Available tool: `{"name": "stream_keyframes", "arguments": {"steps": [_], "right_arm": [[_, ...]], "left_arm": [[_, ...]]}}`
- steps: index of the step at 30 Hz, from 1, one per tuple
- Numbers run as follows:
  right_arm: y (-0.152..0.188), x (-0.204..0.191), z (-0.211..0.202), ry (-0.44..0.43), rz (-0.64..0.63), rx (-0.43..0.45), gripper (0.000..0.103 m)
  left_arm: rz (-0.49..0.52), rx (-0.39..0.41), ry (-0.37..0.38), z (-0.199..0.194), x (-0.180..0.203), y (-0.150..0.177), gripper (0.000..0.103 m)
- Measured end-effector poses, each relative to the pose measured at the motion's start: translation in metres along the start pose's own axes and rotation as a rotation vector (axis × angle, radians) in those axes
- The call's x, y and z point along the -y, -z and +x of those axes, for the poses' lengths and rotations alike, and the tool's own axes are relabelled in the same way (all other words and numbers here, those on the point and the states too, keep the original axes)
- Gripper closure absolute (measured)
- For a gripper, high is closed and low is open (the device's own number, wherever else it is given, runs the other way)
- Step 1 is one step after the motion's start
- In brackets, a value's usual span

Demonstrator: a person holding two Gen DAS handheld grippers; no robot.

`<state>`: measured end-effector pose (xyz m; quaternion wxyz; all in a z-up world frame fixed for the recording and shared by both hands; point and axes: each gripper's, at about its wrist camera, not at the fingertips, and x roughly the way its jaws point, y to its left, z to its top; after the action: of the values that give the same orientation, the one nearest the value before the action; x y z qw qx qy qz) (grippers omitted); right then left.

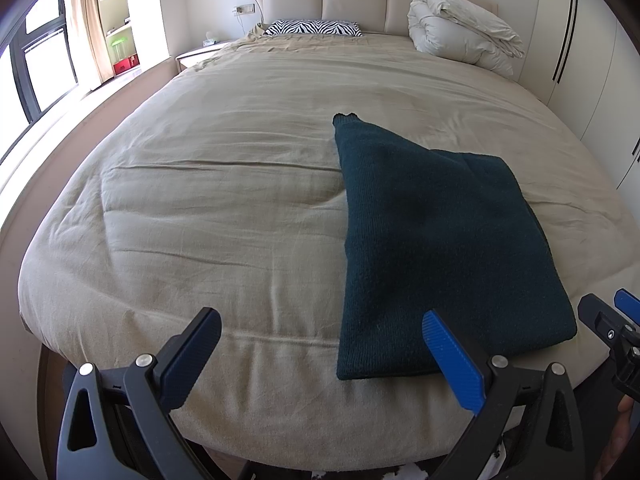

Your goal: Fold small clothes

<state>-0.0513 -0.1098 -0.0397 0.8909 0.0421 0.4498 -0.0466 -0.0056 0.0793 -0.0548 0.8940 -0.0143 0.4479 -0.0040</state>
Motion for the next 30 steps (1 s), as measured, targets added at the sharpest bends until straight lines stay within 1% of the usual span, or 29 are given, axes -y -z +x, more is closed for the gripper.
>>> {"name": "stream_keyframes", "arguments": {"steps": [30], "right_arm": [[0.0037, -0.0016, 0.0002, -0.002, 0.002, -0.006, 0.000]], "left_arm": [[0.002, -0.005, 0.000, 0.0035, -0.0024, 0.0026, 0.000]]}}
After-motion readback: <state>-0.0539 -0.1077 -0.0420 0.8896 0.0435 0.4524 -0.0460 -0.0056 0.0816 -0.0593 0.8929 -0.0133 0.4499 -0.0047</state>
